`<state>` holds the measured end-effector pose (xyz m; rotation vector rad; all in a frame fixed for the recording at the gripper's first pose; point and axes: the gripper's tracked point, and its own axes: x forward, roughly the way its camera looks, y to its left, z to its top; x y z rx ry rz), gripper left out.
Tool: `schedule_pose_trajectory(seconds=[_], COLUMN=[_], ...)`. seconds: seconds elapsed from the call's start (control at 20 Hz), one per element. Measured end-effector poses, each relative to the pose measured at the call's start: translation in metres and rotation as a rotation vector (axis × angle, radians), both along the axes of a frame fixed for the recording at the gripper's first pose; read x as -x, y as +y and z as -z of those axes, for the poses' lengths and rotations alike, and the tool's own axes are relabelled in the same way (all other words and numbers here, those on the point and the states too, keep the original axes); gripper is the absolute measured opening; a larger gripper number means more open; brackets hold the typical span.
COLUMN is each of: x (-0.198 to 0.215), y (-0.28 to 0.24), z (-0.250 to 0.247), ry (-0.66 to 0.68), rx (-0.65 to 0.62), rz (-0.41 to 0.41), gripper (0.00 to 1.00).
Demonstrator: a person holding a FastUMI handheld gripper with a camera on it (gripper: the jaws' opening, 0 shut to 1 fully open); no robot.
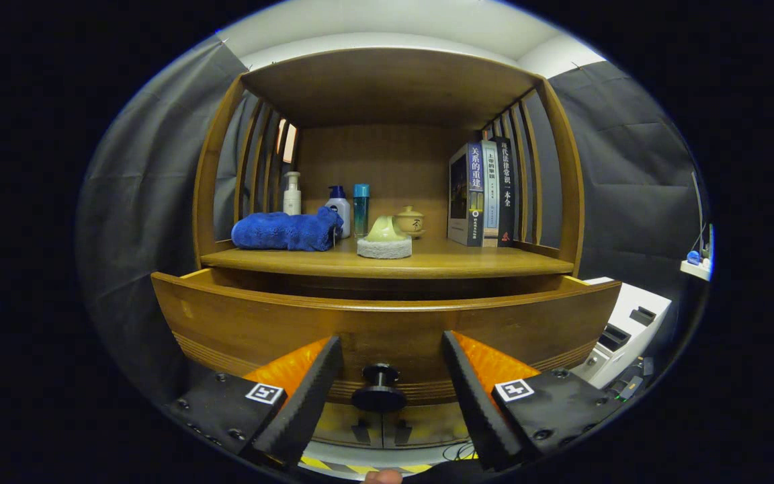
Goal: Pull open the drawer, take out the items inside it, and place them on the countertop above the cabinet.
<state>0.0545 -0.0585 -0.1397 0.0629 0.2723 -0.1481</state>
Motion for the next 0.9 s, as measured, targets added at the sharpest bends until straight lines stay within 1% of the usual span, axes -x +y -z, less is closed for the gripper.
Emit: schedule_pose_trajectory(seconds=[0.55, 0.9], x=[-0.062, -0.075], y=[-0.011, -0.016], z=[0.006, 0.008], ry=[-0.004, -0.012], rx=[-0.008, -0.02], rz=[0.0, -0.003], gripper=[0.98, 0.98])
